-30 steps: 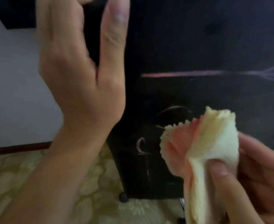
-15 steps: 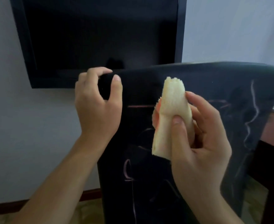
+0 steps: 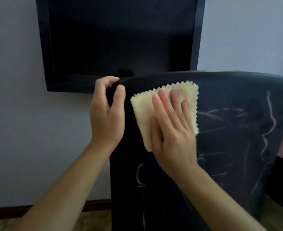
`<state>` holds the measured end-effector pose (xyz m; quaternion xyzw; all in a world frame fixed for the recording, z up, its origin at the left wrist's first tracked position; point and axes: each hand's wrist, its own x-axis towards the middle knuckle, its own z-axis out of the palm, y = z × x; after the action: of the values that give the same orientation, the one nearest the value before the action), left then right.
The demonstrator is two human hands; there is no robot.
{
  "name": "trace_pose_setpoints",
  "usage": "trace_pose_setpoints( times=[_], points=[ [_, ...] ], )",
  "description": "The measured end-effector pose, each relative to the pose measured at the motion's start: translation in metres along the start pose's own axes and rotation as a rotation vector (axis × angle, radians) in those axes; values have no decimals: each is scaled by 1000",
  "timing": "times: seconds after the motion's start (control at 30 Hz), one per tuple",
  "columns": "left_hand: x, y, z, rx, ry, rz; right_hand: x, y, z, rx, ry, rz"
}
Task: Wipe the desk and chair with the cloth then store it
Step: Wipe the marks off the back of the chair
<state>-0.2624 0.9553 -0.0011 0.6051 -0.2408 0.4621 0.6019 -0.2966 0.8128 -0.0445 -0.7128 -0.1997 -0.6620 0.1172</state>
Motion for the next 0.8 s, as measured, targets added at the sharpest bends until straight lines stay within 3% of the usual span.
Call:
trace_pose_setpoints(
  times=[0.07, 0.17, 0.4, 0.57, 0.8],
  points=[
    [-8, -10, -1, -7, -64, -68, -10, 15, 18, -99, -75, -38],
    [-14, -18, 1, -55, -54, -126, -10, 23, 29, -143, 14, -92],
    [-18, -16, 3, -78, -3, -123, -38, 26, 20, -131, -10, -314],
    [-19, -19, 2, -80, -24, -136, -13, 34, 14, -73, 100, -338],
    [-17, -23, 1, -94, -32, -121, -10, 37, 18, -47, 92, -425]
  ],
)
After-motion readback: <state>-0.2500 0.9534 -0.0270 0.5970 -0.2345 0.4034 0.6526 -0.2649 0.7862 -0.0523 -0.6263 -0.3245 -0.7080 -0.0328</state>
